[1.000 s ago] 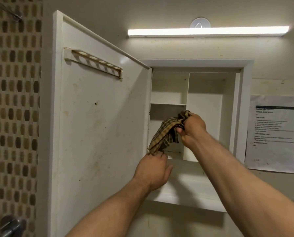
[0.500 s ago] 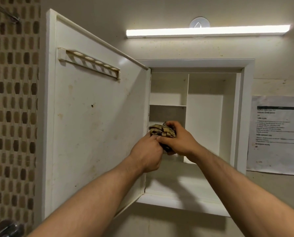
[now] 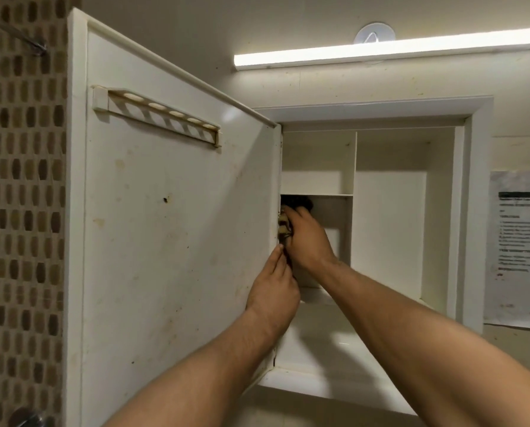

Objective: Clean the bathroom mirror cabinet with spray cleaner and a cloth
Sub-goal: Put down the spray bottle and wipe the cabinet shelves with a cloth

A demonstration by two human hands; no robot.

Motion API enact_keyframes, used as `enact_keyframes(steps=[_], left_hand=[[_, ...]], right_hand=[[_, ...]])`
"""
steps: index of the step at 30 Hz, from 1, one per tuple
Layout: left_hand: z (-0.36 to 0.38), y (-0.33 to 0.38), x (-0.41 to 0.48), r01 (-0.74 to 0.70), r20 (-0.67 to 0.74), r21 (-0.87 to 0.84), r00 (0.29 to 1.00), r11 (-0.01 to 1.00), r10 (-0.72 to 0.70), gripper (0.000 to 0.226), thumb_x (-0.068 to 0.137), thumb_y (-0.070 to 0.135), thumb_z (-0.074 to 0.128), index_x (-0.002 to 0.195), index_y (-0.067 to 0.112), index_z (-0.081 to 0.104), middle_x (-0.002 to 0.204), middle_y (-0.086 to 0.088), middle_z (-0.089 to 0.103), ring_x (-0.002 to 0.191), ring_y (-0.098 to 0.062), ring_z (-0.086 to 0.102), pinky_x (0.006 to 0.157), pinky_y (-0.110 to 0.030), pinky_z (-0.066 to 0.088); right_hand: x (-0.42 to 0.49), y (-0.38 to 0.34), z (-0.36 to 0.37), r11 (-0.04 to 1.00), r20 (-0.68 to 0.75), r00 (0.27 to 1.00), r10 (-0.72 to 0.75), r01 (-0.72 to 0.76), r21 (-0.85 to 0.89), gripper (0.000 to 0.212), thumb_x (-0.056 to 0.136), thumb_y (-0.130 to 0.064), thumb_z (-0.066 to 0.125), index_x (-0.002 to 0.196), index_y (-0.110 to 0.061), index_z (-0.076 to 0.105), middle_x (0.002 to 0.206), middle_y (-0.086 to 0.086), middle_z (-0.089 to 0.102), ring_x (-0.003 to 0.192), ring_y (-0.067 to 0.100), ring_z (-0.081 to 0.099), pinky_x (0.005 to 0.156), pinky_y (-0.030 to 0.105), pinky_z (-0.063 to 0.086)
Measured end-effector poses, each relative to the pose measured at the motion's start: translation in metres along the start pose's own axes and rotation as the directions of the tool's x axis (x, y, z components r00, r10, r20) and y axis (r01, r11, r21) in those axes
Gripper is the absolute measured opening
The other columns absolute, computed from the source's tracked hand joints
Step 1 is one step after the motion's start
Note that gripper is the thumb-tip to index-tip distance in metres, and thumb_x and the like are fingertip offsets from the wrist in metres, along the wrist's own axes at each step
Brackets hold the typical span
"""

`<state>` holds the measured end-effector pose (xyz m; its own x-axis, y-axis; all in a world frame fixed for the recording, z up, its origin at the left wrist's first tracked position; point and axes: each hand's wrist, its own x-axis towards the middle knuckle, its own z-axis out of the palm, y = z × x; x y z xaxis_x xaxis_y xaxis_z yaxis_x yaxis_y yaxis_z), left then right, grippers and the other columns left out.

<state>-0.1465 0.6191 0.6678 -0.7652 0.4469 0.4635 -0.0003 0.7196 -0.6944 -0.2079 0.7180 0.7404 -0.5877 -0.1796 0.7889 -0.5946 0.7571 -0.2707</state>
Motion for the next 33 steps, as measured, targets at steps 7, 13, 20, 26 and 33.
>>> enact_keyframes(steps=[7,13,20,26,33], left_hand=[[-0.012,-0.003,-0.002,-0.014,-0.051,-0.115,0.999,0.993,0.008,0.027,0.1,0.019,0.057,0.122,0.009,0.069,0.131,-0.017,0.063,0.136,-0.037,0.046,0.125,-0.056,-0.005],[-0.013,-0.005,-0.002,-0.044,-0.065,-0.132,0.997,0.99,0.036,0.025,0.098,0.019,0.061,0.12,0.013,0.07,0.127,-0.013,0.066,0.131,-0.034,0.05,0.126,-0.055,-0.003],[-0.008,-0.007,0.002,-0.02,-0.143,-0.152,0.99,0.988,-0.002,0.028,0.094,0.02,0.065,0.12,0.01,0.069,0.128,-0.017,0.064,0.129,-0.035,0.051,0.125,-0.052,0.015],[-0.008,-0.006,0.006,-0.007,-0.156,-0.177,0.988,0.984,-0.021,0.028,0.094,0.022,0.068,0.121,0.013,0.069,0.129,-0.016,0.064,0.128,-0.032,0.053,0.125,-0.05,0.016],[-0.005,-0.009,0.007,-0.034,-0.166,-0.16,0.986,0.987,0.007,0.022,0.089,0.013,0.067,0.11,0.01,0.07,0.119,-0.017,0.065,0.118,-0.033,0.055,0.122,-0.049,0.021]], right_hand=[[-0.011,0.025,-0.013,0.781,0.476,0.863,-0.171,0.413,-0.468,0.042,0.092,-0.026,0.06,0.134,-0.024,0.058,0.132,0.002,0.057,0.111,0.026,0.062,0.077,0.033,0.048],[-0.007,0.027,-0.021,0.436,0.585,0.761,-0.282,0.644,-0.628,0.053,0.095,-0.043,0.056,0.145,-0.027,0.051,0.154,0.001,0.042,0.143,0.028,0.035,0.121,0.043,0.023],[-0.009,0.02,-0.012,0.556,0.494,0.856,-0.152,0.488,-0.673,0.06,0.097,-0.038,0.051,0.153,-0.018,0.039,0.163,0.012,0.027,0.146,0.039,0.027,0.121,0.048,0.025],[-0.012,0.012,-0.033,0.288,0.795,0.584,-0.167,0.8,-0.527,0.049,0.098,-0.05,0.049,0.137,-0.022,0.061,0.147,-0.001,0.055,0.145,0.021,0.037,0.125,0.037,0.019],[0.015,-0.02,-0.066,0.222,0.54,0.841,0.033,0.521,-0.824,0.077,0.099,-0.038,0.055,0.162,-0.025,0.014,0.159,0.004,0.034,0.135,0.026,0.046,0.103,0.039,0.043]])
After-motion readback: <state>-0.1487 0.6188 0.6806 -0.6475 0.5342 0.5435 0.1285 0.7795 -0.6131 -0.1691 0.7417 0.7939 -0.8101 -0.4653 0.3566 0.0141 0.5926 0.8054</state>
